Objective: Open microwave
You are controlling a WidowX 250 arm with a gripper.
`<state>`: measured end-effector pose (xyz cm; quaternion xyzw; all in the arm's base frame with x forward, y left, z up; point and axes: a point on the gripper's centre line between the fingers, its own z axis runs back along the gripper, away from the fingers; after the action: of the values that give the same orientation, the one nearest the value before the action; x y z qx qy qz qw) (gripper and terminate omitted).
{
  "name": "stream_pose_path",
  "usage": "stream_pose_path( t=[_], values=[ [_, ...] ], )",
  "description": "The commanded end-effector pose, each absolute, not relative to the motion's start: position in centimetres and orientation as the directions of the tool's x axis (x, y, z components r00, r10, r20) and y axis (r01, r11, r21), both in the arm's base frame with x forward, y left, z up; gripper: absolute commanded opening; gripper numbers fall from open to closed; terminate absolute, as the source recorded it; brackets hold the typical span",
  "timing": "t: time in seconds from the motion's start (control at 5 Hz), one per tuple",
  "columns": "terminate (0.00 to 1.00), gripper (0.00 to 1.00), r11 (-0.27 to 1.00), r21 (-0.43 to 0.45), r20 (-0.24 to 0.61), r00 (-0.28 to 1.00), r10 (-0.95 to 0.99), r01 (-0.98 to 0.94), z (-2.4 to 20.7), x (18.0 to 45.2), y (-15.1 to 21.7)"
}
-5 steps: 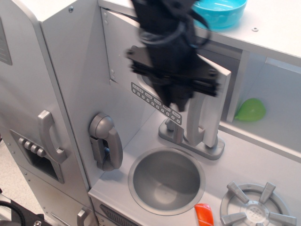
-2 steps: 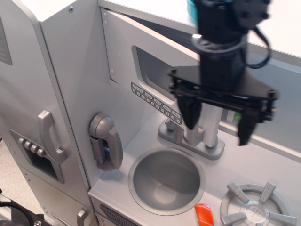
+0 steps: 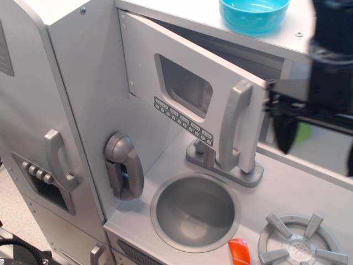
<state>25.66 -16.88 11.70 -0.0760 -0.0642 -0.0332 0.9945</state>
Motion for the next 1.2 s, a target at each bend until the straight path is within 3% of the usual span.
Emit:
stream_pose_path(
  t=[0.0, 0.2, 0.4, 0.6, 1.0],
  values=[
    [0.00, 1.00, 0.986, -0.138, 0.283, 0.958, -0.051, 0.094, 14.9, 31.2, -16.4],
    [0.00, 1.00, 0.992, -0.109, 0.269, 0.962, -0.037, 0.069, 14.3, 32.4, -14.7],
    [0.00, 1.00, 0.994, -0.040, 0.234, 0.968, -0.090, 0.102, 12.8, 31.3, -13.3],
    [0.00, 1.00, 0.989, -0.038, 0.194, 0.972, -0.134, 0.144, 12.6, 29.8, -11.9],
    [0.00, 1.00, 0.980, -0.049, 0.214, 0.960, -0.178, 0.193, 13.1, 24.7, -8.4]
  ],
)
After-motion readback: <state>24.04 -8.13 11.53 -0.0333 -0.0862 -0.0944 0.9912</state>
